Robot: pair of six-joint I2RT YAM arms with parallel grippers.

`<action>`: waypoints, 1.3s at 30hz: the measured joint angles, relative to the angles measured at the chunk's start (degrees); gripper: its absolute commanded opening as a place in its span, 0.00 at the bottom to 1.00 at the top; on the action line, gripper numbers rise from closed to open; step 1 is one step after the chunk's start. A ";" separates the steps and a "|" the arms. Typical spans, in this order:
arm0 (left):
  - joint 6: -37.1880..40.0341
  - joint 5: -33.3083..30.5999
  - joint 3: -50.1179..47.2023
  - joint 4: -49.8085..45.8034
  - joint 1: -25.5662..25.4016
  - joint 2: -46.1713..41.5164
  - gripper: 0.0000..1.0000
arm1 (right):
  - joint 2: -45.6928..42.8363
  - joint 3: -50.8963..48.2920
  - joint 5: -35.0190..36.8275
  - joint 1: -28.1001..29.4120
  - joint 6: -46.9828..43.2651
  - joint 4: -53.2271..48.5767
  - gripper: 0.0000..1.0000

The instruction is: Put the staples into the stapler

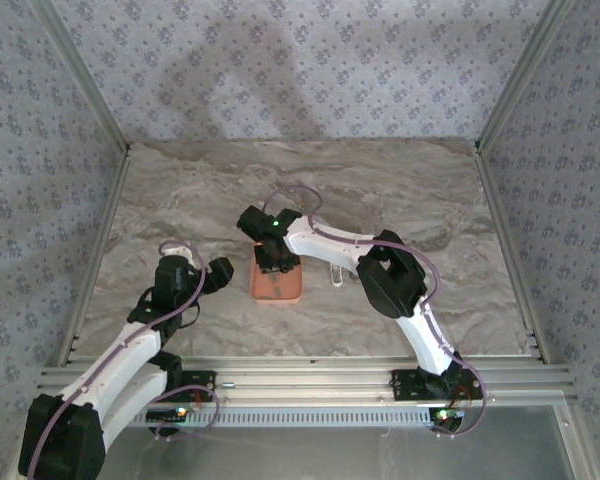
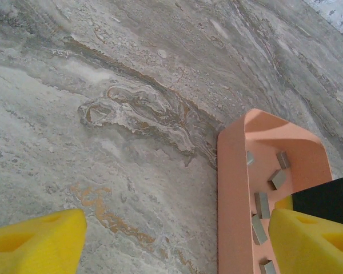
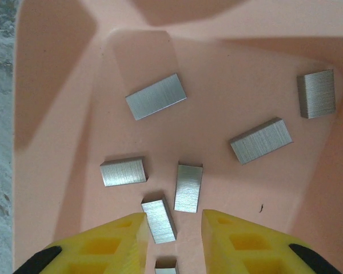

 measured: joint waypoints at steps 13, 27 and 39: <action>0.00 0.02 0.00 0.04 0.00 0.00 0.83 | 2.91 1.29 1.33 -0.24 0.15 -0.28 0.30; 0.00 0.02 0.00 0.20 0.00 0.04 0.83 | 3.67 1.81 2.01 -1.14 0.15 0.07 0.28; 0.00 0.04 0.00 0.20 0.00 0.04 0.83 | 4.83 1.92 1.79 -1.29 0.17 -0.04 0.22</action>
